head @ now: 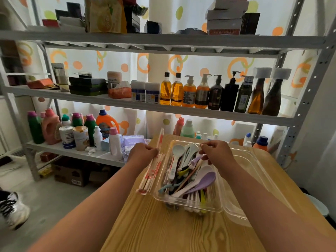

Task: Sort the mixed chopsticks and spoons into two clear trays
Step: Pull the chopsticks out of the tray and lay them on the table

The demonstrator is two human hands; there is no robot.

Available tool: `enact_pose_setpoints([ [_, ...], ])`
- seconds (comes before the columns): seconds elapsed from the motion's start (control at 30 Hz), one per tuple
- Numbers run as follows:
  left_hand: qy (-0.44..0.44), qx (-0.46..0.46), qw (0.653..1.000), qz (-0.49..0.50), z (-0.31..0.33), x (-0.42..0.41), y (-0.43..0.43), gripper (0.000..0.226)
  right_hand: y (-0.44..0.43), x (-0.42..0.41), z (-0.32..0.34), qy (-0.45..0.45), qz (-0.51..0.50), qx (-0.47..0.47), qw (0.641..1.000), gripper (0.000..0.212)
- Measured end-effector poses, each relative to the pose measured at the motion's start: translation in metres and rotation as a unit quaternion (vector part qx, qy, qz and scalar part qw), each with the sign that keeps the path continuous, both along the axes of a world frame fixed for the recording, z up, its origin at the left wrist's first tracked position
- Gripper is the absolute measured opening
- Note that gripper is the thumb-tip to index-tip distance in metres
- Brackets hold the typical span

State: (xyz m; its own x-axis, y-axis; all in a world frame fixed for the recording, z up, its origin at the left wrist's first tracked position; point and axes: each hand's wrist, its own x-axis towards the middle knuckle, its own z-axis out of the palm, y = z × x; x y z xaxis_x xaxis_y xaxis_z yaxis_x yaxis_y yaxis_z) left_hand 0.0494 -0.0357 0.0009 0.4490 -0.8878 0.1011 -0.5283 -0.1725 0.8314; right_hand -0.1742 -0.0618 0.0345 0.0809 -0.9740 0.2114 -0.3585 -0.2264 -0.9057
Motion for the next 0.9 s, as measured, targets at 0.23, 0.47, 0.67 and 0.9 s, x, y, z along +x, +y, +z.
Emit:
enact_pose_setpoints([
  [0.23,-0.109,0.081,0.99,0.023,-0.036,0.014,-0.005,0.03,-0.007,0.004,-0.005,0.065,-0.003,-0.013,0.998,0.014],
  [0.47,-0.136,0.123,0.983,0.019,-0.047,0.011,-0.01,0.029,-0.01,0.001,-0.01,0.097,-0.002,-0.024,0.995,0.014],
  [0.67,-0.169,0.144,0.975,0.01,-0.044,0.01,-0.009,0.025,-0.013,-0.002,-0.013,0.117,-0.009,-0.028,0.993,0.015],
  [0.9,-0.147,0.093,0.985,0.02,-0.036,0.009,-0.009,0.019,-0.011,-0.003,-0.017,0.219,-0.003,-0.062,0.974,0.012],
])
